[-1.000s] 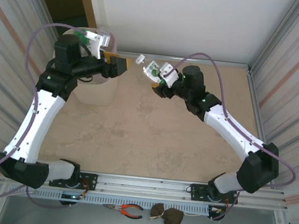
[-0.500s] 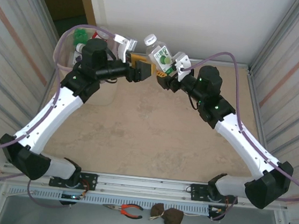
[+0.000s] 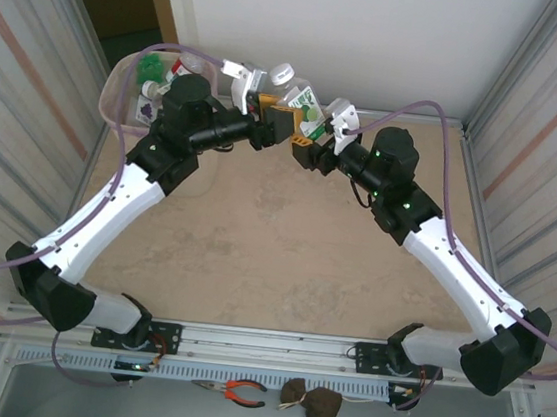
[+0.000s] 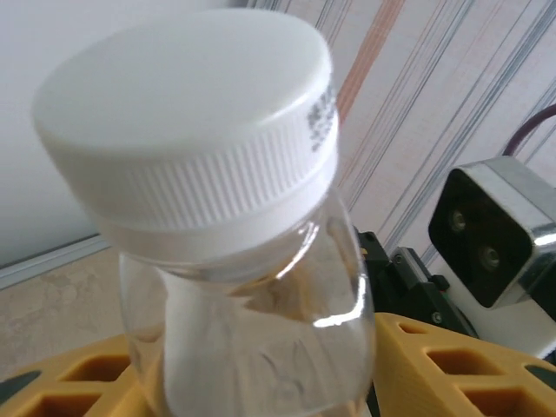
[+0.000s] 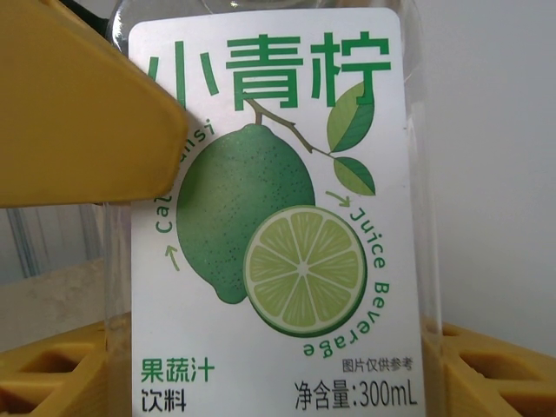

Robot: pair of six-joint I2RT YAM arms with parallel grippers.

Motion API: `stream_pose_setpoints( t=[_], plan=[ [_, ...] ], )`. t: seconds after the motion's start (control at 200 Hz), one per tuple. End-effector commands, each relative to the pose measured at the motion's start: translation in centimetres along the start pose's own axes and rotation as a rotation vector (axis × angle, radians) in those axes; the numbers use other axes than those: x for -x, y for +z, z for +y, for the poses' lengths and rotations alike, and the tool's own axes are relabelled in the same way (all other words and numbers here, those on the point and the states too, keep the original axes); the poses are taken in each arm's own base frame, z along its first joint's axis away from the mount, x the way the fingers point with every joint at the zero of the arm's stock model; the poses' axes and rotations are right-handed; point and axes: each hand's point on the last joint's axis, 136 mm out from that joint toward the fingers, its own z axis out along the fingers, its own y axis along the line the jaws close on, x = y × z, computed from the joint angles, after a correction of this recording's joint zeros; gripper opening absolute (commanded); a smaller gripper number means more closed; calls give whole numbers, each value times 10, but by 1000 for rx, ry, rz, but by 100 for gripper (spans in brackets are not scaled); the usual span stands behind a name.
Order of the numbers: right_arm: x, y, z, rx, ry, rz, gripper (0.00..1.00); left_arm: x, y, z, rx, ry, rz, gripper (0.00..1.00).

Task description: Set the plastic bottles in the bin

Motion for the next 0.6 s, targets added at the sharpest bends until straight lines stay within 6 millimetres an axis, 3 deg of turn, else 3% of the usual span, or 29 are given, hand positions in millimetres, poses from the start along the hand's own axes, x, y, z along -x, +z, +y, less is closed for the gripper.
stream_pose_setpoints(
  t=[0.0,0.22,0.476,0.596],
  plan=[
    [20,-11,4,0,6,-62,64,9,5,-5,-11,25,-38,50],
    [19,-13,3,-9,5,-61,67,11,3,-6,1,45,-37,36],
    [25,-19,4,-11,-3,-67,93,21,-8,1,77,92,-13,32],
    [27,-25,3,-22,-9,-67,97,30,-24,17,139,73,-32,31]
  ],
)
